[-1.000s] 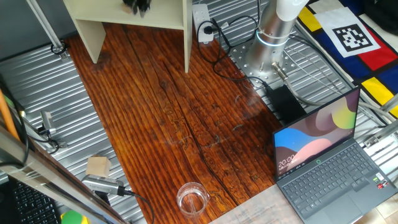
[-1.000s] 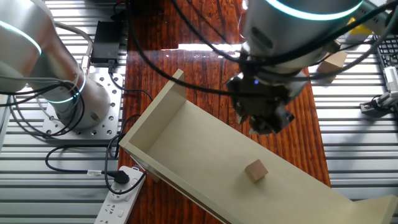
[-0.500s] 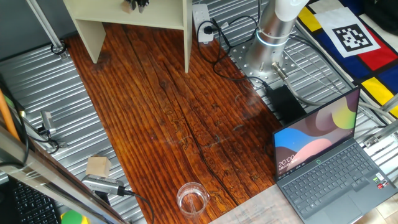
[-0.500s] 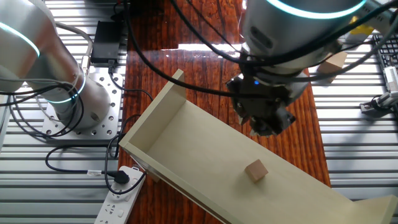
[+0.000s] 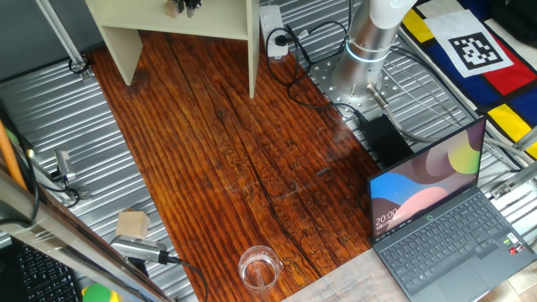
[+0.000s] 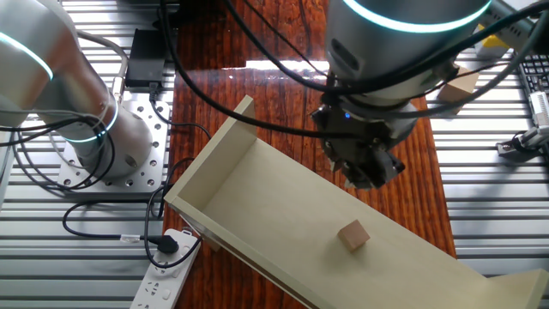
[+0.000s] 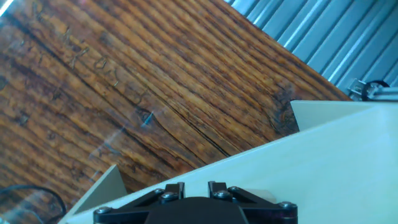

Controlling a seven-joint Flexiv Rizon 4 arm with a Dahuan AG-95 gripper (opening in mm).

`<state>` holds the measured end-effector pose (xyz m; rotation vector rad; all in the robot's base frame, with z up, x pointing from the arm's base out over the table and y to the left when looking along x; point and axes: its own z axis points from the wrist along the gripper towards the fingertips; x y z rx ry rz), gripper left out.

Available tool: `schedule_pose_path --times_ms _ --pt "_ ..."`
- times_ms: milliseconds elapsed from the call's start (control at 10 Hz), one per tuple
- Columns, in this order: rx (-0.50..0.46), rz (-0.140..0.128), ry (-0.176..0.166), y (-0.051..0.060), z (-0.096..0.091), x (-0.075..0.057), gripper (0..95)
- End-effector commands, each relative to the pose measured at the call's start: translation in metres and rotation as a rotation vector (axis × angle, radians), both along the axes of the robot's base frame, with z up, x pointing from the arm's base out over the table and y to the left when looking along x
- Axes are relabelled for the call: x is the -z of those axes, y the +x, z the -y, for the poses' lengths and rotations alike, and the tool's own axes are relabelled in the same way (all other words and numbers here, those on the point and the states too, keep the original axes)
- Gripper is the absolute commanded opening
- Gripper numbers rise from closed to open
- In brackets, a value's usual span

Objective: Take the object down from the shelf

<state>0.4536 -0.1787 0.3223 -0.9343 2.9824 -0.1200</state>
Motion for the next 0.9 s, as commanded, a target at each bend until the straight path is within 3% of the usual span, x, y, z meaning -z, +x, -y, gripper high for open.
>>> schedule_pose_path --times_ms 100,500,900 --pt "0.000 0.001 -0.002 0.000 0.000 0.000 19.0" --pt "-0.073 -0.008 0.004 0.000 0.000 0.000 19.0" --pt "-0.115 -0.008 0.008 0.003 0.043 -0.003 19.0"
